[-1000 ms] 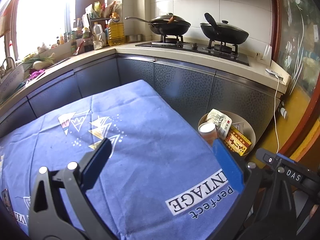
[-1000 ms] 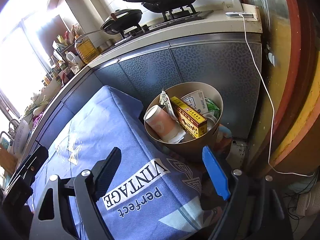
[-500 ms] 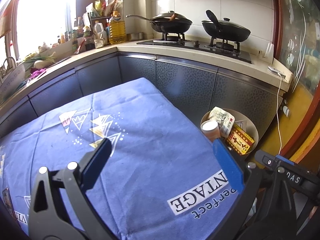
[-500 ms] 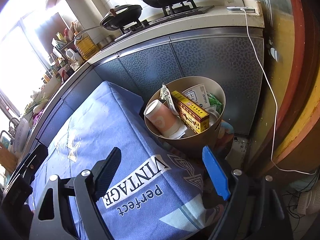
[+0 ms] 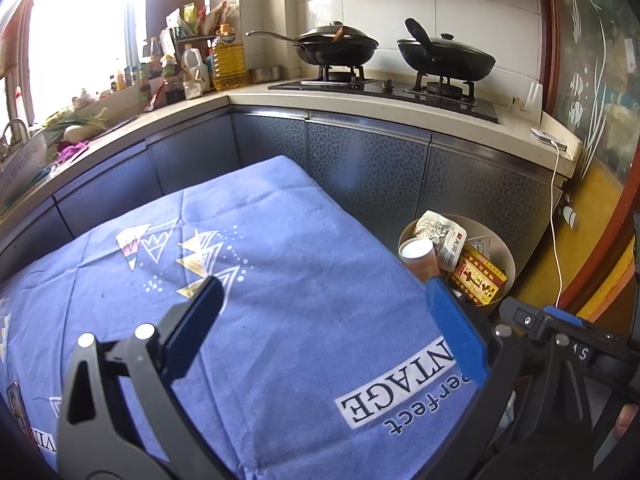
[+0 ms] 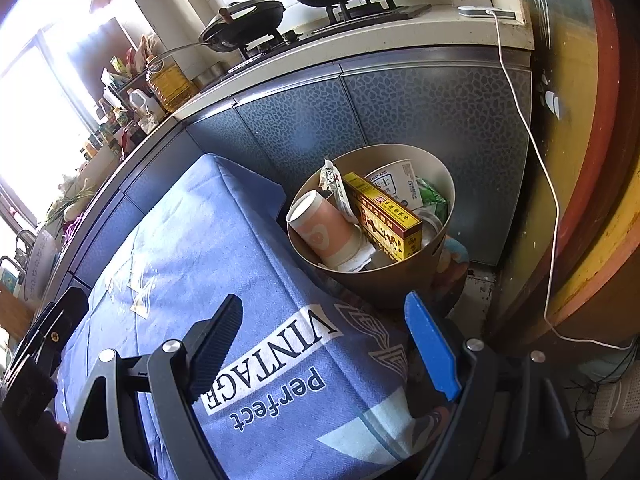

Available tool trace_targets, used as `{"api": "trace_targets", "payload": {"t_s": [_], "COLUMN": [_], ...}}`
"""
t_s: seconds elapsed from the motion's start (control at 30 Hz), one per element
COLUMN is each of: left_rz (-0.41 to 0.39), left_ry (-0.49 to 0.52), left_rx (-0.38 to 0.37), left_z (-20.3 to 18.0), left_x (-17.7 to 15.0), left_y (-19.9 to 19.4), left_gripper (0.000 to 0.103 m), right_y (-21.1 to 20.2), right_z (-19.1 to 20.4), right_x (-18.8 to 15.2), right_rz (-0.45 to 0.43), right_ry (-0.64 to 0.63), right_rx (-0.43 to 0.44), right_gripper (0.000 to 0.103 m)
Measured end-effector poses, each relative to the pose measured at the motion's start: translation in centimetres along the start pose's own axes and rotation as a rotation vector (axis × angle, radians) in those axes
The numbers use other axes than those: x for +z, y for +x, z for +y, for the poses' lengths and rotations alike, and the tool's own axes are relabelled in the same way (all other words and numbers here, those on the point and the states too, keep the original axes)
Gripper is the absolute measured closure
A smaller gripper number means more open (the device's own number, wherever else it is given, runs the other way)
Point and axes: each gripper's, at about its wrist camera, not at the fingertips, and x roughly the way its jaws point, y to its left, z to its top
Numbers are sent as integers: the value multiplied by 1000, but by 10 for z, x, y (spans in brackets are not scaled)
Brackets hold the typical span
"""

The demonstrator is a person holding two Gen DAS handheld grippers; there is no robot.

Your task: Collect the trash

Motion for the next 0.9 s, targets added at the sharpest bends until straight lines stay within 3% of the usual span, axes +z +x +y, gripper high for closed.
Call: {"api": "trace_targets", "payload": {"t_s": [0.2, 0.9], "left_rz": [-13, -62], "left_ry": [-42, -90], "left_rx": [-19, 43], "left_z": [11, 19], "left_x": [2, 6], "left_y": [-3, -13], "left_gripper": [6, 6], "right_y": [1, 1], "right_z": [3, 13], "right_x": [0, 1], "right_rz": [6, -5], "right_ry": [-8, -39], "right_rx": [0, 11], "right_gripper": [21, 21]}}
